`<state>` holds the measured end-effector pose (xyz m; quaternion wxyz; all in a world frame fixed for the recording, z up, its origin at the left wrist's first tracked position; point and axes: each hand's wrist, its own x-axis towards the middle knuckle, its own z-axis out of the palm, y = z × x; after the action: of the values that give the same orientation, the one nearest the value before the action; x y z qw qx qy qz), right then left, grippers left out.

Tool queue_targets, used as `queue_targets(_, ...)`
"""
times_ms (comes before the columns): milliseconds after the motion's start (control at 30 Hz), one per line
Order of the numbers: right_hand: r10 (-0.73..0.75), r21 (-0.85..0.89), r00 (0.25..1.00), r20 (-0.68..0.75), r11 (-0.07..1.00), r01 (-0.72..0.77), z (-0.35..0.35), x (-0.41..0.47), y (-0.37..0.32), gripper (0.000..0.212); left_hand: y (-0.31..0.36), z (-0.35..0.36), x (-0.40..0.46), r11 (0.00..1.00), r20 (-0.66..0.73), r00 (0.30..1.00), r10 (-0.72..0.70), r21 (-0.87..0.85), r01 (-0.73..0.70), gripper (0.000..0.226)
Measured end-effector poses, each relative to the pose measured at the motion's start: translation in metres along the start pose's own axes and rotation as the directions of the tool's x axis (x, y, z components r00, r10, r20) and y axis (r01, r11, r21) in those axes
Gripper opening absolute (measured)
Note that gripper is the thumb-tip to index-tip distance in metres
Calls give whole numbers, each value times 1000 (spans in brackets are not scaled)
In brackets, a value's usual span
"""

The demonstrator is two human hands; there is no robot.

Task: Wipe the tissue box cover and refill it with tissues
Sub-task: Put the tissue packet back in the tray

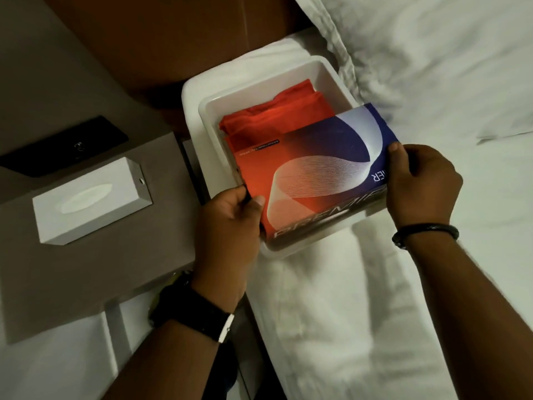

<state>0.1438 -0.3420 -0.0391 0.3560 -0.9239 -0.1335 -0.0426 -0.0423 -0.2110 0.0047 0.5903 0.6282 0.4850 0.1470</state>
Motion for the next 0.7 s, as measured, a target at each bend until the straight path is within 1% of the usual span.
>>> queue_targets(100, -56, -52, 998, 12, 997, 57, 1, -3, 7, 44, -9, -2, 2, 998, -37, 999, 4, 55, -1, 9)
queue_targets(200, -35, -69, 999, 21, 997, 36, 2, -13, 14, 43, -18, -5, -1, 989, -79, 997, 14, 147, -2, 16)
queue_targets(300, 26, -62, 1000, 10, 998, -25, 6, -23, 13, 35, -24, -5, 2, 989, -72, 995, -63, 127, 72, 16)
queue_targets(400, 74, -73, 997, 21, 995, -72, 10, -26, 11, 39, -27, -4, 9, 988, -77, 990, -114, 95, 121, 26)
queue_targets(467, 82, -72, 996, 28, 994, -80, 11, -26, 11, 38, -26, -4, 14, 987, -76, 994, -82, 131, 91, 41)
queue_targets(533, 90, -83, 995, 36, 993, -87, 10, -26, 10, 38, -26, -6, 17, 978, -46, 999, 5, 207, 5, 55)
queue_targets(600, 101, -88, 995, 13, 991, -100, 7, -29, 5, 37, -26, -10, 18, 970, 1, 998, 56, 238, -55, 59)
queue_targets(700, 89, -67, 994, -56, 993, -93, 4, -42, -14, 37, -33, -28, 14, 973, 21, 997, 70, 217, -73, 59)
